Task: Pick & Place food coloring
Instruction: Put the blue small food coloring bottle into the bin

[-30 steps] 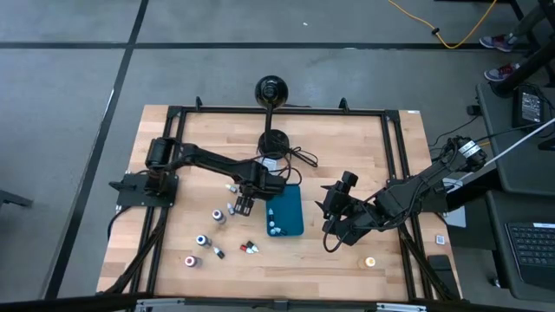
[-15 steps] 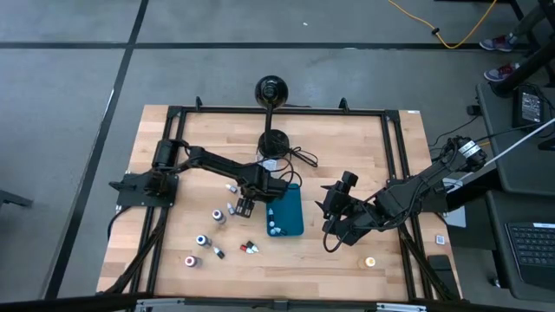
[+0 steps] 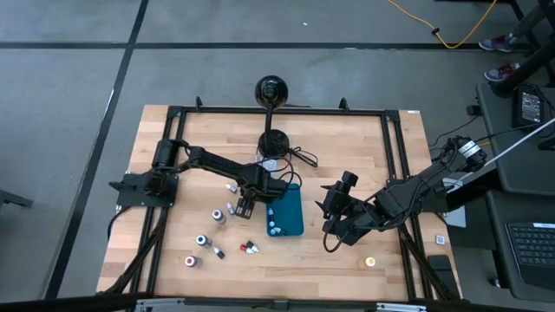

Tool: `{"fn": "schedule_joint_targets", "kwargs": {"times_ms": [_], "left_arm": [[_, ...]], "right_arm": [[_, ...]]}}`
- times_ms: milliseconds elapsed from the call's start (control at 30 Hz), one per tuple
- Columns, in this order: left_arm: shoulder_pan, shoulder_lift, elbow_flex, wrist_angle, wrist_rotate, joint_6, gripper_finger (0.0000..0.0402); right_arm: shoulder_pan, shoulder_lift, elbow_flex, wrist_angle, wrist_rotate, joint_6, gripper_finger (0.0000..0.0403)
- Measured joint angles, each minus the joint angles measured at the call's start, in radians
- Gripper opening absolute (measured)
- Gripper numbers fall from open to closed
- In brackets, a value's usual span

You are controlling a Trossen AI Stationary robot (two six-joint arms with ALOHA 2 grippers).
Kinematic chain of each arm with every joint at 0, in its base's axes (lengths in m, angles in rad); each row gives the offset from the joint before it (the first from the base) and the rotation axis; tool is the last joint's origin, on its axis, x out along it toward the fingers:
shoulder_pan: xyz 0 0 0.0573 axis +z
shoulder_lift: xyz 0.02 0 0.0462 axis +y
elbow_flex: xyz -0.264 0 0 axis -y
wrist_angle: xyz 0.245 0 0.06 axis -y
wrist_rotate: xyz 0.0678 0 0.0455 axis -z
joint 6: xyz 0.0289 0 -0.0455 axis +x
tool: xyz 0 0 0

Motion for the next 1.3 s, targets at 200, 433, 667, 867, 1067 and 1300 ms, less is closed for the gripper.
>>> {"fn": "schedule_joint_targets", "kwargs": {"times_ms": [200,433,667,867,1067,1300], "left_arm": [[0.0,0.0,0.0,0.004,0.007,-0.031,0.0118],[0.0,0.0,0.0,0.005,0.025,-0.072,0.0086],[0.0,0.0,0.0,0.001,0.031,-0.09,0.0099],[0.0,0.0,0.0,-0.002,0.034,-0.099,0.0114],[0.001,0.001,0.0,-0.005,0.036,-0.139,0.0126],[0.003,0.001,0.0,-0.01,0.036,-0.209,0.0163]], "right_arm": [[0.0,0.0,0.0,0.0,0.0,0.0,0.0232],[0.0,0.0,0.0,0.0,0.0,0.0,0.0232],[0.0,0.0,0.0,-0.013,0.001,0.001,0.0232],[0.0,0.0,0.0,-0.025,0.001,0.007,0.0232],[0.0,0.0,0.0,-0.025,0.0,0.008,0.0232],[0.0,0.0,0.0,-0.025,0.001,0.009,0.0232]]}}
